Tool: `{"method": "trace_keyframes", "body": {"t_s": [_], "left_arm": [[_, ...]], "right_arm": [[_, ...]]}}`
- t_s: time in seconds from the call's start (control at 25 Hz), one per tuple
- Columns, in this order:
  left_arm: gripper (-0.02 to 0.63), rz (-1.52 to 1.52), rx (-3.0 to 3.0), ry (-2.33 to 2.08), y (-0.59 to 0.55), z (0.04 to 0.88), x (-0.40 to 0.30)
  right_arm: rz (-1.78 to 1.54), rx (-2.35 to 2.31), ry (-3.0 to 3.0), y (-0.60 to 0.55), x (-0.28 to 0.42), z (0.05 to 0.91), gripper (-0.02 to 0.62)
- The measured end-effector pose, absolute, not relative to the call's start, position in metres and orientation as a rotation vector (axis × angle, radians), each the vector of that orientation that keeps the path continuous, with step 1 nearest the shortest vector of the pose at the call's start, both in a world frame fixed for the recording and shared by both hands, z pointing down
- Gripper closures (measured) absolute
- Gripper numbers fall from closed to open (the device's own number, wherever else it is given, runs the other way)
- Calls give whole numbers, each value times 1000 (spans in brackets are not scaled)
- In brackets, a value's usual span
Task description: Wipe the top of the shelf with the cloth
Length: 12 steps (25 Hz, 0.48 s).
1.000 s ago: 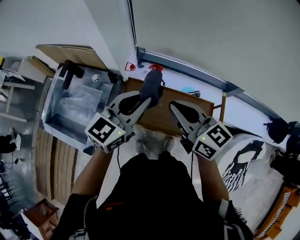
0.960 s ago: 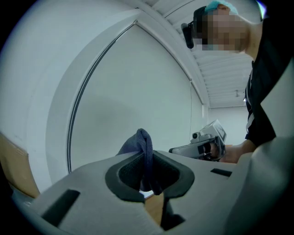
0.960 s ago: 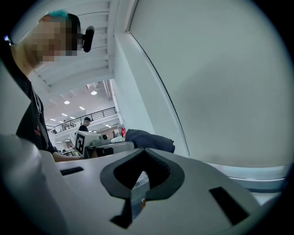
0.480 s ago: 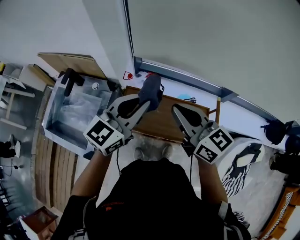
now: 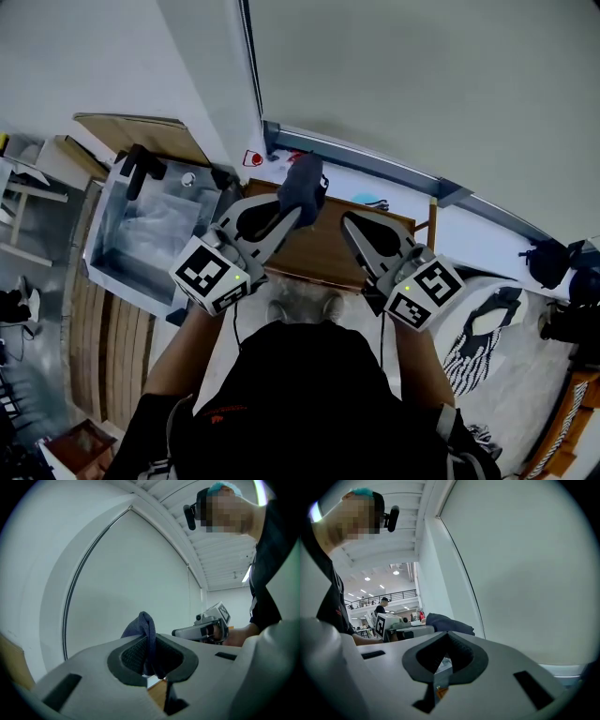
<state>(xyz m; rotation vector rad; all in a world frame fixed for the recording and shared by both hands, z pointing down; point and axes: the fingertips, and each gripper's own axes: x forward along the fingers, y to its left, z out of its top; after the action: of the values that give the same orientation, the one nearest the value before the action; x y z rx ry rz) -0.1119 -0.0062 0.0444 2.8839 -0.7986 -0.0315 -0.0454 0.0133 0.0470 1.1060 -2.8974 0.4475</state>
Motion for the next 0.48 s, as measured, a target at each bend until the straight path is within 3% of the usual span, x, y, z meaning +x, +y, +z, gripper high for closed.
{"method": "trace_keyframes", "body": {"t_s": [0.48], "left_arm": [[555,-41,2881,-797,-4,48,-112]], "right_arm": [[461,1095,-2886,16,-48,50,592]]}}
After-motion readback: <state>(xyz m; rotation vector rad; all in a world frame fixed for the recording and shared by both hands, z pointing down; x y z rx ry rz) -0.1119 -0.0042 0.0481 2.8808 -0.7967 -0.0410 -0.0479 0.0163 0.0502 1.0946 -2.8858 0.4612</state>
